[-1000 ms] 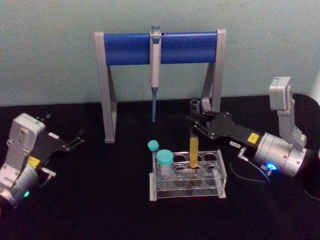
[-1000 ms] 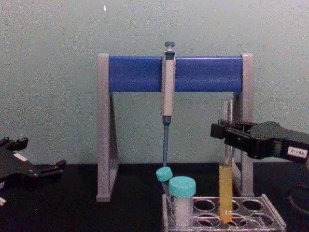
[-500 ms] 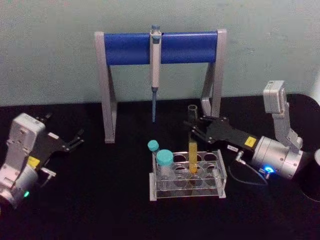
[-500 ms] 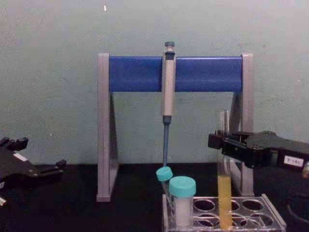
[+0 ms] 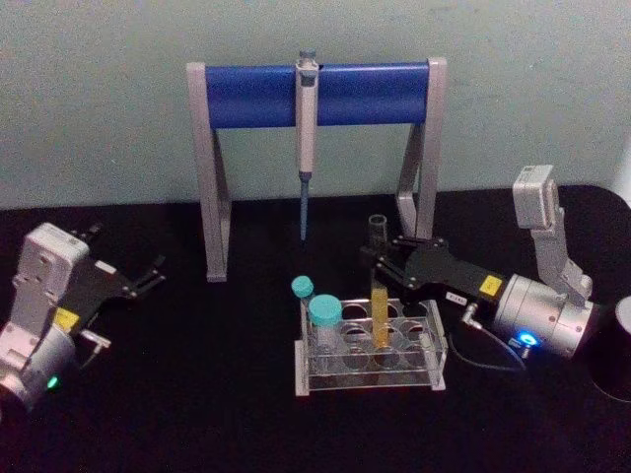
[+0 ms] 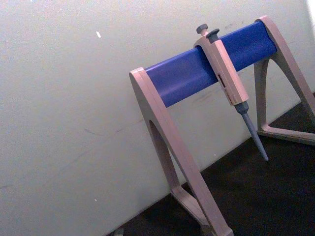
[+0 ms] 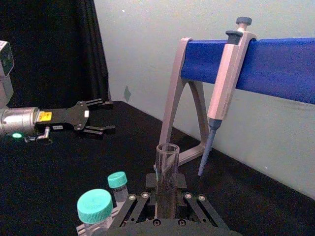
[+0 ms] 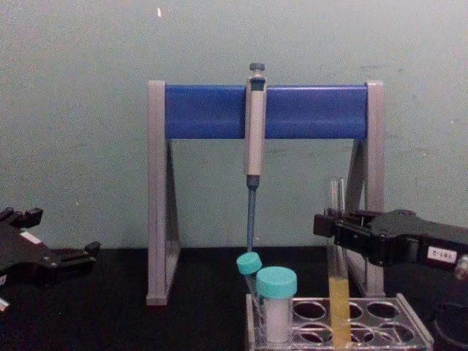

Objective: Pick up the test tube from the test tube rack, shake it, then place it back into the test tube rack.

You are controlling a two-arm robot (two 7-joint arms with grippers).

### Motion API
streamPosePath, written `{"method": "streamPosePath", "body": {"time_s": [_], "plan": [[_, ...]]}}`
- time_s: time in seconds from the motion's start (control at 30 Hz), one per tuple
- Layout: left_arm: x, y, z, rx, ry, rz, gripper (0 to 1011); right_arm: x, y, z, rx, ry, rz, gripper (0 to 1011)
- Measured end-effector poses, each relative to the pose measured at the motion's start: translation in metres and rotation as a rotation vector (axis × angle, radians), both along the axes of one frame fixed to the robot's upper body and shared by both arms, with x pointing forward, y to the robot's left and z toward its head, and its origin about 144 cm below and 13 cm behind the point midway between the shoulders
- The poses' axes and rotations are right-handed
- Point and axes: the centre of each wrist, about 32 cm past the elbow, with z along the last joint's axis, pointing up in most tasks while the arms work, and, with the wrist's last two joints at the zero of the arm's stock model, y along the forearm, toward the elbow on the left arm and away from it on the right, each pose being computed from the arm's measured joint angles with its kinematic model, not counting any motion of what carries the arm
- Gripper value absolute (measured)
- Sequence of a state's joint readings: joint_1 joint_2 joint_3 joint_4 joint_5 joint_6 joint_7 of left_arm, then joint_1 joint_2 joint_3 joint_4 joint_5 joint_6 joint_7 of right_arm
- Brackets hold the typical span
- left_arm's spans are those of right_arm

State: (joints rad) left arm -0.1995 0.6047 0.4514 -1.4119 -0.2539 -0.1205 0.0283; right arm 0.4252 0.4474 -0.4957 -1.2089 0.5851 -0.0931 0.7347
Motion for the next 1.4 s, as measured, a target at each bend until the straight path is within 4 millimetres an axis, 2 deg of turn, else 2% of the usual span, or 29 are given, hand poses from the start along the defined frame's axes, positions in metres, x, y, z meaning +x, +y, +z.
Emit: {"method": "streamPosePath", "body": {"time_s": [1.4], "plan": [[0.0000, 0.0000, 0.0001, 0.000, 0.000, 0.000, 1001, 0.0011, 0.0000, -0.0017, -0.008, 0.016, 0.001, 235]]}}
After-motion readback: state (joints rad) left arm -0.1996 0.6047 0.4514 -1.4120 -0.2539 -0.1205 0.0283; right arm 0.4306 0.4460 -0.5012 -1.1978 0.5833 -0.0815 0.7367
